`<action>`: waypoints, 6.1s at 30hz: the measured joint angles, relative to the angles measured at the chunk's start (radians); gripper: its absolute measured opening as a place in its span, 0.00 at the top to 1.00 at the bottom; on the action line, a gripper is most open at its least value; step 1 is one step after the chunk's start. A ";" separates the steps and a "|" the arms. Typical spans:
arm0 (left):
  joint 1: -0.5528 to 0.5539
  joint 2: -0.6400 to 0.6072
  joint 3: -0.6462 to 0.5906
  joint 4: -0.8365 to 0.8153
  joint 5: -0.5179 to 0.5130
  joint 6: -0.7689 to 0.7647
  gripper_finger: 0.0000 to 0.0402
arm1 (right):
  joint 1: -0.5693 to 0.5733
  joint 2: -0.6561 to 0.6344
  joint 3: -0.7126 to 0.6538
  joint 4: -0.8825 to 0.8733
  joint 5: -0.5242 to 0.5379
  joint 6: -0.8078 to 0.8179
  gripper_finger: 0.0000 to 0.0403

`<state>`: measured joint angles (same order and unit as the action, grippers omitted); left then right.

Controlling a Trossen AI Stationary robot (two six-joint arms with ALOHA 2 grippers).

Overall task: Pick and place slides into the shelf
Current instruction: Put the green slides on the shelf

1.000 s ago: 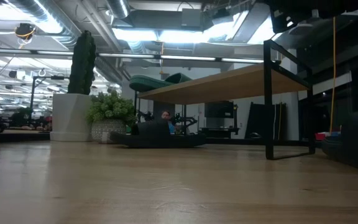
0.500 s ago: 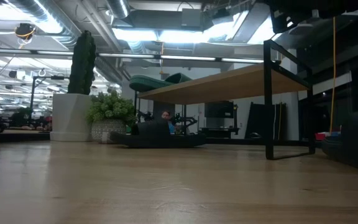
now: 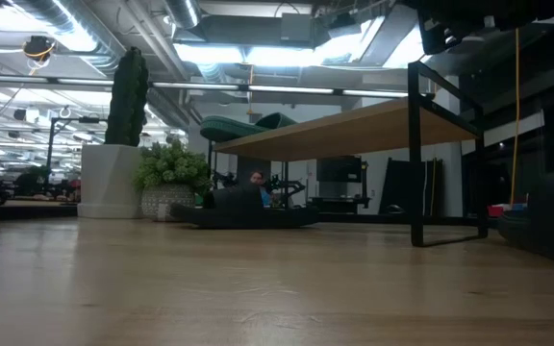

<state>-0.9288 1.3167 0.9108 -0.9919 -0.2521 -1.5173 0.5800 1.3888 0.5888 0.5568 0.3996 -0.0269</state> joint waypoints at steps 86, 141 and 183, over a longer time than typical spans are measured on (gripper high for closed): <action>0.021 0.601 0.657 -0.562 0.104 -0.070 0.58 | 0.000 0.000 0.000 -0.062 -0.002 0.032 0.95; 0.021 0.601 0.433 -0.481 0.105 -0.124 0.58 | 0.000 0.000 0.000 -0.060 -0.002 0.079 0.95; 0.030 0.602 0.375 -0.480 0.161 -0.150 0.58 | 0.000 0.000 0.000 -0.068 -0.002 0.078 0.95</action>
<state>-0.8986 1.9186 1.2861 -1.4719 -0.0908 -1.6669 0.5804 1.3888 0.5888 0.4889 0.3977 0.0513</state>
